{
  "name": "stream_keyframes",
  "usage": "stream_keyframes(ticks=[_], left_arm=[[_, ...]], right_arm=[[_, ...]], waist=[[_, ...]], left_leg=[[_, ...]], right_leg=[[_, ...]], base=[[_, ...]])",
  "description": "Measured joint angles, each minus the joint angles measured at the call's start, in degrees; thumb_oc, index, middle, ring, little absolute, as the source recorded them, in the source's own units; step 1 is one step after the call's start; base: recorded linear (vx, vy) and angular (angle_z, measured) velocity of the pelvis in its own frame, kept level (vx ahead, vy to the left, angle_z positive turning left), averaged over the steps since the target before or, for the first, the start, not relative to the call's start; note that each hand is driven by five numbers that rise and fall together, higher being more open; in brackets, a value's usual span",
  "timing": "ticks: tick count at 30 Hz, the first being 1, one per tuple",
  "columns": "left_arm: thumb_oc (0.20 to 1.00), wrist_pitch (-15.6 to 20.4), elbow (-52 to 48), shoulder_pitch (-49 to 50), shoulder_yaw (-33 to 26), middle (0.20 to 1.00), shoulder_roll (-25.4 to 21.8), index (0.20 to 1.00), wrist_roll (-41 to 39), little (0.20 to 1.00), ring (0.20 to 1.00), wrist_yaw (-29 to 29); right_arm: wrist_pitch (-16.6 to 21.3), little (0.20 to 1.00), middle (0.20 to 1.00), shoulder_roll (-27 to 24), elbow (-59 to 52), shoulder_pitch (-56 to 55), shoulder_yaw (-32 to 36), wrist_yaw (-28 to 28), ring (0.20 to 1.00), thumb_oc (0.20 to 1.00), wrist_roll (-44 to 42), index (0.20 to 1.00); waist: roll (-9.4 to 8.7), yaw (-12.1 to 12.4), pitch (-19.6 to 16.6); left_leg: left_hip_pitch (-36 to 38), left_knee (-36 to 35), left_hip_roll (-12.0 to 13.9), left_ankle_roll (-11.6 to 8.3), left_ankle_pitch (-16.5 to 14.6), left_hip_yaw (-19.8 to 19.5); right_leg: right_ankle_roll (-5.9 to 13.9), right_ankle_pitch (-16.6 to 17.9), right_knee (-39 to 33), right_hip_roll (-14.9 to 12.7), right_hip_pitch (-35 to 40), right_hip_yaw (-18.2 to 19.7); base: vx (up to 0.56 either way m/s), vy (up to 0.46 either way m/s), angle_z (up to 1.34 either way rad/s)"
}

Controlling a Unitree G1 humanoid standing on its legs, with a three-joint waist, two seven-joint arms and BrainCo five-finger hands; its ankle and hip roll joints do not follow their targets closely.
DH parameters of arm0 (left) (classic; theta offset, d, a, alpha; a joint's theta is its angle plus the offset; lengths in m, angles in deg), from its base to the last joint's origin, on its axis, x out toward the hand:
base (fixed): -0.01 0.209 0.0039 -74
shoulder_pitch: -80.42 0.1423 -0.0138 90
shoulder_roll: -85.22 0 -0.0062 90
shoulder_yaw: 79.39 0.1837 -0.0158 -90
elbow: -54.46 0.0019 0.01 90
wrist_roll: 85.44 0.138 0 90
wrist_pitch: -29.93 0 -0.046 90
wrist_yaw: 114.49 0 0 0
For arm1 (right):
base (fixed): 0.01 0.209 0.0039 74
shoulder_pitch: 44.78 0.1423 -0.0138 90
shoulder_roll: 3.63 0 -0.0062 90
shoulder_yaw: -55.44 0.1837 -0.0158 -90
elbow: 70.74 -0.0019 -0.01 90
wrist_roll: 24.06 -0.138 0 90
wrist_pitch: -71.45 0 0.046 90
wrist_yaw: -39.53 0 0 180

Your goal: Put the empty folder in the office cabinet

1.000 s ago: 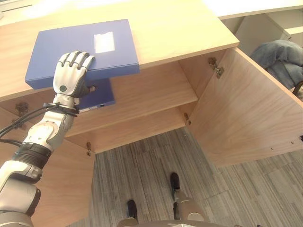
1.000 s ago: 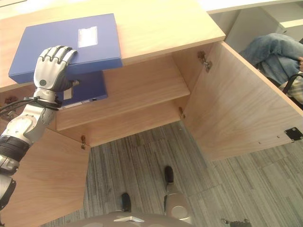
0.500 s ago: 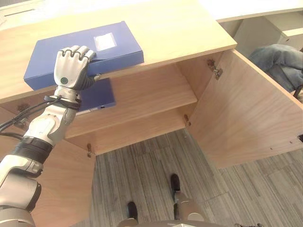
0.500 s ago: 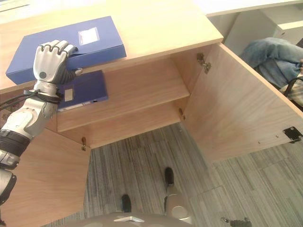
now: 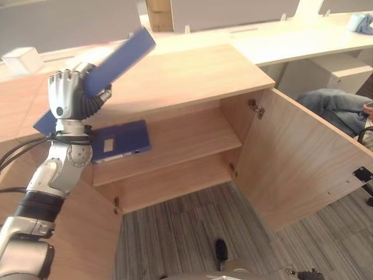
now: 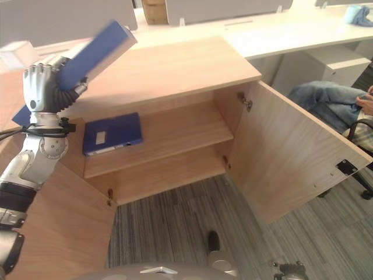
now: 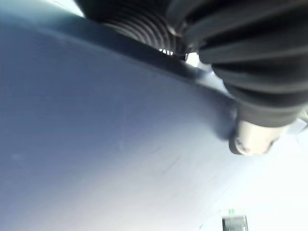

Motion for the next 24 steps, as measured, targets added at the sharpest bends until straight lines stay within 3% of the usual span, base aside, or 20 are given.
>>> stream_keyframes(ticks=[3,7,11,17,24], left_arm=[[0.2,0.7,-3.8,1.8,-2.1,0.2,0.8,0.2,-4.8,0.2,0.2,0.3],[0.2,3.2,-10.4,5.5,-4.6,0.2,5.4,0.2,-12.4,0.2,0.2,0.5],[0.2,6.6,-14.3,9.3,-6.7,0.2,11.1,0.2,-26.1,0.2,0.2,-1.3],[0.2,8.3,-18.0,17.6,-7.3,0.2,18.8,0.2,-45.8,0.2,0.2,-8.1],[0.2,7.1,-18.8,26.2,-5.4,0.2,22.3,0.2,-55.3,0.2,0.2,-14.5]], right_arm=[[-0.2,1.0,1.0,0.5,-2.0,0.4,-0.3,0.0,1.0,1.0,0.0,1.0],[-0.2,1.0,1.0,1.8,-3.9,-0.4,-1.4,0.0,1.0,1.0,0.0,1.0],[-0.2,1.0,1.0,2.1,-7.4,-0.2,-3.0,-0.7,1.0,1.0,0.0,1.0],[-0.3,1.0,1.0,2.1,-11.1,1.7,-4.8,-1.8,1.0,1.0,0.0,1.0],[0.0,1.0,1.0,1.0,-22.7,4.4,-4.7,-2.3,1.0,1.0,-6.2,1.0]], waist=[[-0.01,0.3,-1.7],[-0.14,1.7,-5.3],[0.09,2.4,-5.8],[0.21,3.3,-5.9],[-0.41,4.1,-5.6]], left_leg=[[1.4,0.0,-0.2,0.26,-0.3,0.0],[2.4,0.0,-0.4,0.28,-0.7,0.0],[3.0,0.0,-0.9,0.47,-0.8,-0.5],[2.9,0.0,-1.6,0.46,-0.8,-1.3],[3.4,0.0,-2.2,1.2,-0.4,-1.4]], right_leg=[[0.35,-0.3,0.0,-0.2,1.5,0.0],[0.55,-0.5,0.0,-0.4,2.5,0.0],[0.67,-0.5,0.0,-1.0,3.3,-0.2],[0.9,-0.3,0.0,-1.9,3.5,-0.3],[1.28,0.0,0.0,-2.5,4.0,-0.2]], base=[[0.0,0.004,0.01],[0.0,0.0,0.0],[-0.03,0.015,0.04],[-0.02,0.017,0.03],[-0.01,0.033,0.01]])
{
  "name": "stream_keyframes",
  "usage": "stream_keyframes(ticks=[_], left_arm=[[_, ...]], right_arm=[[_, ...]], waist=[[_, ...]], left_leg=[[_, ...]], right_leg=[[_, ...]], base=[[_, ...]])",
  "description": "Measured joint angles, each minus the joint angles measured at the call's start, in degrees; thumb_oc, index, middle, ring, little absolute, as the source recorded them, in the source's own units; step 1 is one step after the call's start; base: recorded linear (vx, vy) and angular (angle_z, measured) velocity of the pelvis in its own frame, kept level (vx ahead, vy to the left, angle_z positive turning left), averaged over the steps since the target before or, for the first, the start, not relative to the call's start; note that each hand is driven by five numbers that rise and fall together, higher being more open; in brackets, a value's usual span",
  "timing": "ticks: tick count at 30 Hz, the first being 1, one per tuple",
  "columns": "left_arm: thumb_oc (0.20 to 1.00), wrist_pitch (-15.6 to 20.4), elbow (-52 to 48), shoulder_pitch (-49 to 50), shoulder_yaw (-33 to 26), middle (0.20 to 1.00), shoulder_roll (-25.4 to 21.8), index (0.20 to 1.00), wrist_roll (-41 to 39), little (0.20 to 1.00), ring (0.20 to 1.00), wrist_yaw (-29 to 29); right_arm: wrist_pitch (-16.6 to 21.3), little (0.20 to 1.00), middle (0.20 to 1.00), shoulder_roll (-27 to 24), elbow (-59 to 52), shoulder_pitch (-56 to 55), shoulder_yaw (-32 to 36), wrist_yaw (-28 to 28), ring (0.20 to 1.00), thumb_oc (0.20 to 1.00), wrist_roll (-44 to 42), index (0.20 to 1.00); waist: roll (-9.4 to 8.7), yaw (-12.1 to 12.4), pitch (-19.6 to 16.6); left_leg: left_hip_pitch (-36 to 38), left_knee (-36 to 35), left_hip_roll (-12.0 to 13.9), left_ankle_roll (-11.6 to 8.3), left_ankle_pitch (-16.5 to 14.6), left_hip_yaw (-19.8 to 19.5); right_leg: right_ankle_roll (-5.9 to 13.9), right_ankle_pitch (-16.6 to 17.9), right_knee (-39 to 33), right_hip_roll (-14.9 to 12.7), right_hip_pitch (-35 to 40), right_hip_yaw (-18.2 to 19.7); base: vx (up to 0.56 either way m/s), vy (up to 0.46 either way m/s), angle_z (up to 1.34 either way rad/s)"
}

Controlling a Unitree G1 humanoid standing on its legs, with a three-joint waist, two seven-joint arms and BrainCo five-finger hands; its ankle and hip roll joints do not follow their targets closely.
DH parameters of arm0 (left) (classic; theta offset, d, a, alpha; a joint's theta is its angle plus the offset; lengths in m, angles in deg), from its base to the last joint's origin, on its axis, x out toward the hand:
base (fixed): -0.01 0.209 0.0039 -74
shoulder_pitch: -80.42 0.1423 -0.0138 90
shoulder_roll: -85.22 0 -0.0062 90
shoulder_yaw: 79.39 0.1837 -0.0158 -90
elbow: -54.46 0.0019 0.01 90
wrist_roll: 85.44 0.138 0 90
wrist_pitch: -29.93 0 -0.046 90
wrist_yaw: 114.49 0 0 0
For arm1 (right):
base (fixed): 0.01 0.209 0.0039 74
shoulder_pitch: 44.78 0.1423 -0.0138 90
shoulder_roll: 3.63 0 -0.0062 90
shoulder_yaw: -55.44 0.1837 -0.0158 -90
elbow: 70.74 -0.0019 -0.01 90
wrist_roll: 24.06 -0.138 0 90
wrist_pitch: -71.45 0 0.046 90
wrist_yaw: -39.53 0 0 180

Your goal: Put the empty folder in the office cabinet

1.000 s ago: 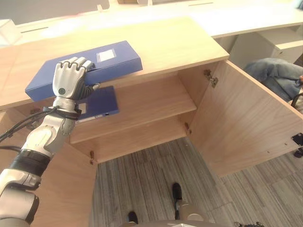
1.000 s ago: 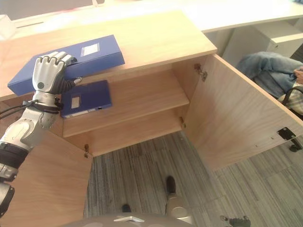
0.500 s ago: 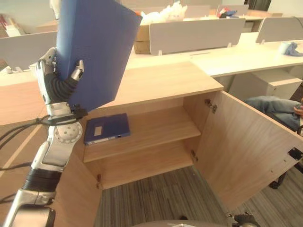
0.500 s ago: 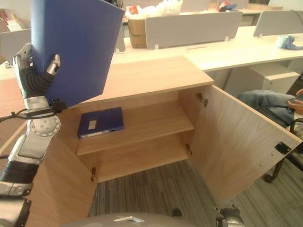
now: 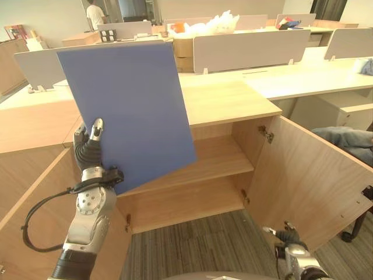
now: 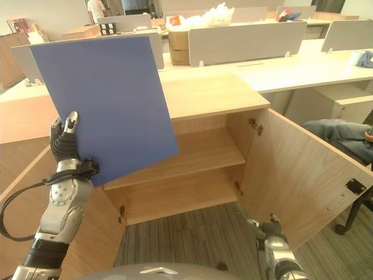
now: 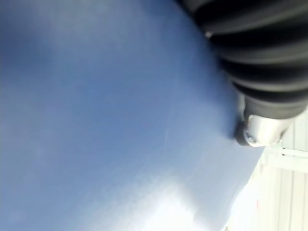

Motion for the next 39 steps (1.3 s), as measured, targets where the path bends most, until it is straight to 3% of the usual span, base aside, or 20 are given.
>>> stream_keyframes(ticks=[7,13,19,24,32,39], left_arm=[[0.2,-2.7,0.0,5.0,2.0,0.2,0.3,0.2,-4.4,0.2,0.2,-4.8],[0.2,-4.1,0.1,5.5,3.8,0.2,0.3,0.2,-4.4,0.2,0.2,-7.2],[0.2,-5.8,0.0,6.3,4.7,0.2,0.5,0.2,-4.3,0.2,0.2,-8.1],[0.2,-7.1,0.0,8.3,4.8,0.2,0.9,0.2,-4.0,0.2,0.2,-8.1],[0.2,-7.3,1.0,9.0,4.4,0.2,5.0,0.2,0.3,0.2,0.2,-4.7],[0.2,-7.3,1.0,9.1,5.6,0.2,5.0,0.2,0.3,0.2,0.2,-2.9]], right_arm=[[0.0,1.0,1.0,-1.9,-12.3,3.9,-0.6,-1.8,1.0,1.0,-7.0,1.0],[0.4,1.0,1.0,-4.7,-25.0,8.5,-2.8,-4.1,1.0,1.0,-20.1,1.0],[2.4,1.0,1.0,-4.3,-43.8,10.7,-9.4,-7.7,1.0,1.0,-32.4,1.0],[2.5,1.0,1.0,-2.0,-53.1,10.4,-15.5,-10.8,1.0,1.0,-36.5,1.0],[2.7,1.0,1.0,3.9,-54.4,10.4,-26.6,-12.9,1.0,1.0,-36.5,1.0],[2.6,1.0,1.0,4.6,-53.4,10.3,-28.1,-12.7,1.0,1.0,-36.4,1.0]], waist=[[-0.03,1.1,0.2],[-0.81,2.1,1.0],[-1.51,2.2,1.3],[-2.13,2.2,1.5],[-2.86,2.6,1.4],[-3.23,3.9,1.2]], left_leg=[[0.3,0.0,-0.1,0.1,0.1,-0.2],[0.3,0.0,-0.2,0.11,0.3,-0.1],[0.2,0.0,-0.1,0.18,0.3,0.2],[0.1,0.0,-0.1,0.26,0.2,0.2],[-0.5,0.0,-0.2,0.3,0.2,0.2],[-0.9,0.0,-0.2,0.28,0.2,-0.1]], right_leg=[[0.15,0.1,0.0,-0.2,0.4,-0.3],[0.17,0.1,0.0,-0.3,0.4,-0.3],[0.17,0.1,0.0,-0.2,0.1,-0.1],[0.16,0.1,0.0,-0.2,0.0,-0.1],[0.12,0.1,0.1,-0.4,-0.5,-0.2],[0.13,0.1,0.2,-0.4,-0.8,-0.4]], base=[[0.0,0.013,0.01],[0.0,0.0,0.0],[0.0,0.0,-0.01],[0.0,0.0,0.0],[0.0,0.0,0.0],[0.0,0.0,0.0]])
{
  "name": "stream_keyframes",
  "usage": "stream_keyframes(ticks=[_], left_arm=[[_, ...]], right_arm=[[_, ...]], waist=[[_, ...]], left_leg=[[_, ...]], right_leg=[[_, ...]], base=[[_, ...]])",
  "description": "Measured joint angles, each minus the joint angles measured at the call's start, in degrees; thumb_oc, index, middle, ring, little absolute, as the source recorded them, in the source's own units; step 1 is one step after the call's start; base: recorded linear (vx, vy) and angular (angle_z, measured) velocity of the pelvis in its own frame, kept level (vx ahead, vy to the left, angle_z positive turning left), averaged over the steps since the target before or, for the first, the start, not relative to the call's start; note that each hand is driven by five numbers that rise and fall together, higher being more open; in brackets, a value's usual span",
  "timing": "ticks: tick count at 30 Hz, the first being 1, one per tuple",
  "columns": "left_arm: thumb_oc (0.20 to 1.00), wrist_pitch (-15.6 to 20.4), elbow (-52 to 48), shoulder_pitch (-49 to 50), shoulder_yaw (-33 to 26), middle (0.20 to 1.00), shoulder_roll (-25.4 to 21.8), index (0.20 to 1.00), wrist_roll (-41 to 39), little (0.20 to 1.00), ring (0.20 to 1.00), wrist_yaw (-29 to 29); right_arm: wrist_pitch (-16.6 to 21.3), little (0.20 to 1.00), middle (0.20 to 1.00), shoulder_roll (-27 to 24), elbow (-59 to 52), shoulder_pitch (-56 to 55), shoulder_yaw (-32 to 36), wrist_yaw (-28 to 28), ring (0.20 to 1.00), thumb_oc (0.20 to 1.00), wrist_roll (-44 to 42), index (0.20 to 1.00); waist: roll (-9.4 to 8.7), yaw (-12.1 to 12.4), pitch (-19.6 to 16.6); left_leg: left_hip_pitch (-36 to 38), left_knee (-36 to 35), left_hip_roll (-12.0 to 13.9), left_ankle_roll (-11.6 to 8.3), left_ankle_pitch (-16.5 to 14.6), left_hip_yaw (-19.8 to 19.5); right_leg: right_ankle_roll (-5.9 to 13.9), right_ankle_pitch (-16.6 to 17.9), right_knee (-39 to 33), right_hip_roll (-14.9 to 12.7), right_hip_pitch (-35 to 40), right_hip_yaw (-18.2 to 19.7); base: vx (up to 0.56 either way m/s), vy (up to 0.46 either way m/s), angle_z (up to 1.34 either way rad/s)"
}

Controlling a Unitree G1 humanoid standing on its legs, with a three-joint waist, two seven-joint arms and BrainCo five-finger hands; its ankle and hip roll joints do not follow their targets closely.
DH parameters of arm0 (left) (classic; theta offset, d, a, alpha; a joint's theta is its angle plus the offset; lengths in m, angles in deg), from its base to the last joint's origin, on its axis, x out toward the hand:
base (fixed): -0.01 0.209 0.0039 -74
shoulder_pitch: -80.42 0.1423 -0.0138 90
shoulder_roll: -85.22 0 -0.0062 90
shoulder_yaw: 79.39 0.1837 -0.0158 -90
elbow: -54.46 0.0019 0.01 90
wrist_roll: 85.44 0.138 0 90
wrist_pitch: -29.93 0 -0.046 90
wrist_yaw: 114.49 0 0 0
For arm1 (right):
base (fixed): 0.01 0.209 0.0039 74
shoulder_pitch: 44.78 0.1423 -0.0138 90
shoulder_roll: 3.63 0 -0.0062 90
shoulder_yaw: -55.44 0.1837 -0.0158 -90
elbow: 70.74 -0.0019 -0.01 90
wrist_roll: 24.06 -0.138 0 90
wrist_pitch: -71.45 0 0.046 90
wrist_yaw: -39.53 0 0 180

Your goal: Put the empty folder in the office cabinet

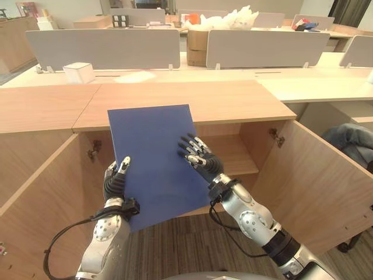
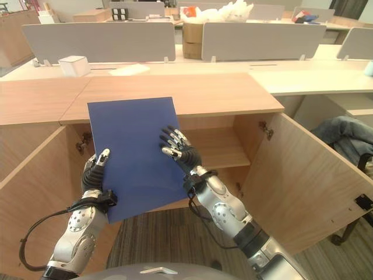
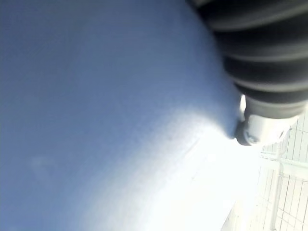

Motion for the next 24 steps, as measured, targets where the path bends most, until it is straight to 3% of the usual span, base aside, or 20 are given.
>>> stream_keyframes(ticks=[6,16,24], left_arm=[[0.2,0.0,0.0,0.0,-0.1,0.2,-0.1,0.2,0.0,0.2,0.2,0.1],[0.2,0.0,-0.1,0.4,-2.4,0.2,0.0,0.2,0.0,0.2,0.2,1.3],[0.2,0.0,-0.4,0.4,-2.1,0.2,0.0,0.2,0.0,0.2,0.2,1.3]], right_arm=[[0.6,1.0,1.0,0.5,0.1,-3.3,4.9,1.5,1.0,1.0,0.0,1.0],[4.1,1.0,1.0,0.8,3.3,-6.6,17.4,9.0,1.0,1.0,0.1,1.0],[3.4,1.0,1.0,0.9,5.8,-6.6,16.7,11.2,1.0,1.0,0.6,1.0]], waist=[[-0.46,0.0,-0.2],[-0.27,-0.3,-0.1],[0.2,-0.3,0.5]], left_leg=[[-0.4,0.0,0.0,0.01,0.0,-0.3],[-1.0,0.0,0.1,-0.01,0.0,-0.8],[-1.2,0.0,0.1,-0.26,0.2,-1.2]], right_leg=[[0.03,0.0,0.0,-0.1,-0.3,-0.4],[0.22,-0.2,0.0,-0.2,-0.4,-1.2],[0.33,-0.2,0.0,-0.2,-0.4,-1.4]], base=[[0.01,0.004,0.03],[0.01,0.001,0.03],[0.0,0.0,0.0]])
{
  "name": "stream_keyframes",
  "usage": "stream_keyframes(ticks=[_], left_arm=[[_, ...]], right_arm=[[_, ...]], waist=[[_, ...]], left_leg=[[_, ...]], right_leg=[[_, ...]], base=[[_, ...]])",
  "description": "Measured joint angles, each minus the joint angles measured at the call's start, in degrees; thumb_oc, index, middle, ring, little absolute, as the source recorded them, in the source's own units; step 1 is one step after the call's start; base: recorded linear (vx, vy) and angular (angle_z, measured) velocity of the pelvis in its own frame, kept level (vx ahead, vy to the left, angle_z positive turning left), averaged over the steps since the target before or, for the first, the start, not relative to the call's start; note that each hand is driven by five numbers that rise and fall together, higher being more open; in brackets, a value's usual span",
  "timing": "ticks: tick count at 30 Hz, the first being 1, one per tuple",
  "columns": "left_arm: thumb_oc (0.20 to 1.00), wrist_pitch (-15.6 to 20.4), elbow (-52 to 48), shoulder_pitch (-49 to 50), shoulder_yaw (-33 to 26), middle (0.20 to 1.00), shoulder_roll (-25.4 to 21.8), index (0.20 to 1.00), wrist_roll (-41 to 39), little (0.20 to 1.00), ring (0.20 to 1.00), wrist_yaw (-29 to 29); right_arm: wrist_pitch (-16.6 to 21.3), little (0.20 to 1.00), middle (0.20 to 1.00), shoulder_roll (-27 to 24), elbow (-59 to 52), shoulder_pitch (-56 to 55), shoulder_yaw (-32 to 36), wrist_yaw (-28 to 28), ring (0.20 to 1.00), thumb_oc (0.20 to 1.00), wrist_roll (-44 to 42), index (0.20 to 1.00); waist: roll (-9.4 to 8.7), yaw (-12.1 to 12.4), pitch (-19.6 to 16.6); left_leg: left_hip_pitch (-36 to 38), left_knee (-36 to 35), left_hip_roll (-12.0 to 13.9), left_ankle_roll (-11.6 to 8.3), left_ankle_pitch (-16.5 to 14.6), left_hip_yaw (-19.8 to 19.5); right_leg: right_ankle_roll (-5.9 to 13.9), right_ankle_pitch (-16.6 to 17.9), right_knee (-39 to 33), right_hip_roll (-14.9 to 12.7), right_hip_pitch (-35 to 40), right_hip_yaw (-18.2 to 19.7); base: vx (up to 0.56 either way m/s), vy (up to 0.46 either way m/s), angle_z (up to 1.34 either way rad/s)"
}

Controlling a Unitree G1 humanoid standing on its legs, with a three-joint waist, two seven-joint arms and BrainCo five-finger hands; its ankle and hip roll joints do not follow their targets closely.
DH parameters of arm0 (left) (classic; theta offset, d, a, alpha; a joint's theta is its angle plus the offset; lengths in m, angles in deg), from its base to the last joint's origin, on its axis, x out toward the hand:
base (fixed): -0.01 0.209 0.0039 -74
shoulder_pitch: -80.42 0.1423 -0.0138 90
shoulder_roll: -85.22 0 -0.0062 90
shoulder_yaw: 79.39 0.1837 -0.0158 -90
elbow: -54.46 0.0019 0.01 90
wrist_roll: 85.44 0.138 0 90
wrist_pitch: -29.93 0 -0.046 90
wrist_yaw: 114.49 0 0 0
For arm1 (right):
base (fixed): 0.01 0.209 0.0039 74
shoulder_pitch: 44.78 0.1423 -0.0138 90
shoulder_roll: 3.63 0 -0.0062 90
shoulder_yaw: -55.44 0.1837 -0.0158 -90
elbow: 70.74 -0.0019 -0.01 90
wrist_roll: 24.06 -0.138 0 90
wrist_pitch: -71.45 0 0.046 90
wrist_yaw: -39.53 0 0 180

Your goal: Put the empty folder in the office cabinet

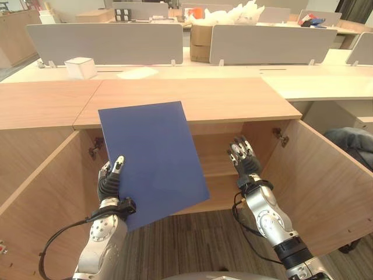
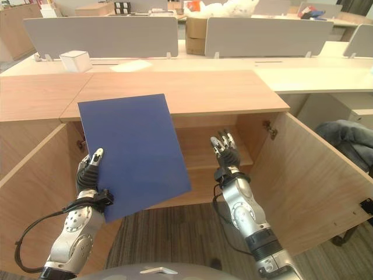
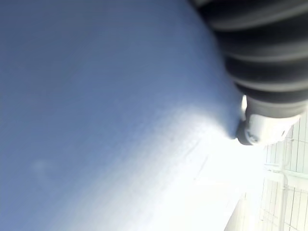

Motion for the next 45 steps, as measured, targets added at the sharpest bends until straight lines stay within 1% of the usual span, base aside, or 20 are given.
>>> stream_keyframes(ticks=[3,6,8,11,13,18,19,27,31,36,45], left_arm=[[0.2,0.0,-0.2,0.0,0.1,0.2,0.0,0.2,0.0,0.2,0.2,-0.1],[0.2,0.0,-0.4,-0.1,0.3,0.2,0.0,0.2,-0.1,0.2,0.2,-0.6],[0.2,0.0,-0.4,-0.1,0.4,0.2,0.0,0.2,-0.2,0.2,0.2,-1.4],[0.2,-0.1,-0.4,-0.2,1.2,0.2,0.0,0.2,-2.8,0.2,0.2,-1.9],[0.2,-0.1,-0.4,-0.2,1.9,0.2,0.0,0.2,-4.0,0.2,0.2,-2.4],[0.2,-0.4,-0.5,-0.3,2.7,0.2,0.2,0.2,-5.2,0.2,0.2,-3.0],[0.2,-0.5,-0.5,-0.4,2.9,0.2,0.2,0.2,-7.0,0.2,0.2,-3.4],[0.2,-0.7,-0.5,-0.4,2.7,0.2,0.0,0.2,-9.6,0.2,0.2,-3.8],[0.2,-0.7,-0.5,-0.4,2.6,0.2,0.0,0.2,-9.6,0.2,0.2,-4.0],[0.2,-0.7,-0.5,-0.4,2.6,0.2,0.0,0.2,-9.6,0.2,0.2,-4.2],[0.2,-1.0,-0.5,-0.4,2.7,0.2,0.0,0.2,-9.6,0.2,0.2,-4.6]], right_arm=[[-1.7,1.0,1.0,0.0,1.2,0.0,-2.4,-0.6,1.0,1.0,0.0,1.0],[-3.4,1.0,1.0,0.1,1.3,0.0,-5.1,-2.5,1.0,1.0,-0.1,1.0],[-3.9,1.0,1.0,0.1,1.4,0.0,-6.7,-3.7,1.0,1.0,-0.1,1.0],[-5.3,1.0,1.0,-0.1,3.0,0.9,-8.7,-5.1,1.0,1.0,-0.1,1.0],[-6.2,1.0,1.0,0.0,3.9,0.9,-9.0,-5.2,1.0,1.0,-0.1,1.0],[-6.4,1.0,1.0,0.2,5.3,1.0,-9.2,-5.7,1.0,1.0,0.0,1.0],[-7.5,1.0,1.0,0.1,5.9,1.1,-9.6,-6.0,1.0,1.0,0.0,1.0],[-7.6,1.0,1.0,-0.1,5.7,3.4,-11.2,-7.9,1.0,1.0,0.0,1.0],[-7.6,1.0,1.0,-0.2,5.7,3.4,-11.2,-8.7,1.0,1.0,0.0,1.0],[-8.2,1.0,1.0,-0.4,5.7,3.3,-11.1,-9.2,1.0,1.0,0.0,1.0],[-8.8,1.0,1.0,-0.6,6.3,3.6,-11.5,-10.0,1.0,1.0,1.8,1.0]], waist=[[-0.1,0.0,0.2],[-0.41,0.2,0.4],[-0.64,0.4,0.6],[-0.92,0.4,0.6],[-0.89,0.5,0.6],[-0.72,0.7,0.7],[-0.71,0.7,0.7],[-0.77,1.1,0.7],[-0.84,1.2,0.8],[-0.85,0.8,0.8],[-0.86,0.8,0.8]], left_leg=[[0.0,0.0,0.0,-0.01,0.0,-0.1],[-0.1,0.0,0.0,-0.01,0.0,-0.2],[-0.1,0.0,0.0,-0.01,0.0,-0.3],[-0.6,0.0,0.0,0.06,0.2,-1.0],[-0.7,0.0,-0.1,-0.04,0.3,-1.4],[-0.8,0.0,-0.3,0.01,0.3,-1.6],[-0.9,0.0,-0.5,0.05,0.3,-1.7],[-0.9,0.0,-0.6,0.04,0.3,-1.8],[-0.8,0.1,-0.6,0.05,0.3,-1.6],[-0.7,0.0,-0.6,0.05,0.3,-1.5],[-0.6,0.0,-0.6,0.06,0.3,-1.0]], right_leg=[[0.03,0.0,0.0,0.0,0.1,0.0],[0.03,0.0,0.0,0.0,0.1,-0.2],[0.04,0.0,0.0,0.0,0.1,-0.3],[0.15,-0.1,0.1,-0.3,0.1,-1.1],[0.18,-0.2,0.1,-0.4,0.2,-1.4],[0.2,-0.2,0.2,-0.7,0.2,-1.5],[0.26,-0.2,0.2,-0.9,0.2,-1.6],[0.29,-0.2,0.2,-1.0,0.1,-1.6],[0.3,-0.2,0.2,-1.0,0.1,-1.5],[0.35,-0.2,0.2,-0.9,0.1,-1.3],[0.47,-0.1,0.1,-0.9,0.1,-1.0]], base=[[0.0,0.0,0.0],[0.0,0.0,0.01],[-0.01,0.006,0.05],[-0.01,0.014,0.13],[-0.01,0.008,0.11],[-0.01,0.007,0.02],[0.0,0.0,0.0],[-0.01,0.001,0.0],[0.0,0.0,0.0],[0.0,0.0,-0.01],[0.0,0.0,0.0]])
